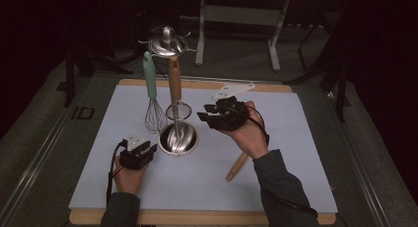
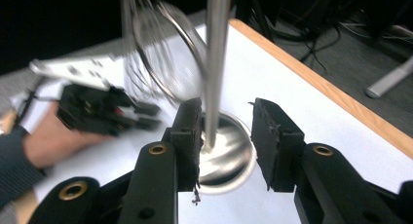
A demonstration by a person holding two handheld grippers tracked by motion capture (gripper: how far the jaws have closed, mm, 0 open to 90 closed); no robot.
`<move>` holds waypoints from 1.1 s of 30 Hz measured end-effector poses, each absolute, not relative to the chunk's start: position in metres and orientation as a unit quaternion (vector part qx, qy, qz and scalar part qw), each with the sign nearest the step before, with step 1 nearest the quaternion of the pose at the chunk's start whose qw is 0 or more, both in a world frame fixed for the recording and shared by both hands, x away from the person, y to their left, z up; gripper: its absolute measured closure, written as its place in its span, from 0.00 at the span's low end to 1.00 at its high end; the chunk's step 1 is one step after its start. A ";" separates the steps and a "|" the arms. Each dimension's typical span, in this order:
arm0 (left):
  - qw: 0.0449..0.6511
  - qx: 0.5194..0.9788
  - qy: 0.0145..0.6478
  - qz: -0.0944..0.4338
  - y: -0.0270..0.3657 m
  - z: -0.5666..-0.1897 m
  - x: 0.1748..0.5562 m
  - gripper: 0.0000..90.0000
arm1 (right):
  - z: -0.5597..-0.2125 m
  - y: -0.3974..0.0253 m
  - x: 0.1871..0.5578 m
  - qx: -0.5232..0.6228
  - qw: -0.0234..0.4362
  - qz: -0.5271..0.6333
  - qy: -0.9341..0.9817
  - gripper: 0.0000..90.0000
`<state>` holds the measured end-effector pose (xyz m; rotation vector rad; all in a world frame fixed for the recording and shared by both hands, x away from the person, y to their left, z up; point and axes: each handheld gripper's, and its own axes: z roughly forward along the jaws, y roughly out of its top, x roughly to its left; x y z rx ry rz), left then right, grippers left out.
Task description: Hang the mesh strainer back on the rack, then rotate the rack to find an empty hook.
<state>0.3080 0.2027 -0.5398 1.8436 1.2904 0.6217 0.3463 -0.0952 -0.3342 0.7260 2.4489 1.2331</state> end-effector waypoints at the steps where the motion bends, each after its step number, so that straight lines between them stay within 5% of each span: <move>1: 0.393 0.726 0.508 0.245 0.203 -0.540 0.308 0.74 | -0.336 -0.096 0.346 0.253 0.159 0.421 0.857 0.71; 33: 0.392 0.725 0.509 0.249 0.202 -0.540 0.307 0.73 | -0.426 -0.159 0.336 0.314 0.171 0.340 0.870 0.65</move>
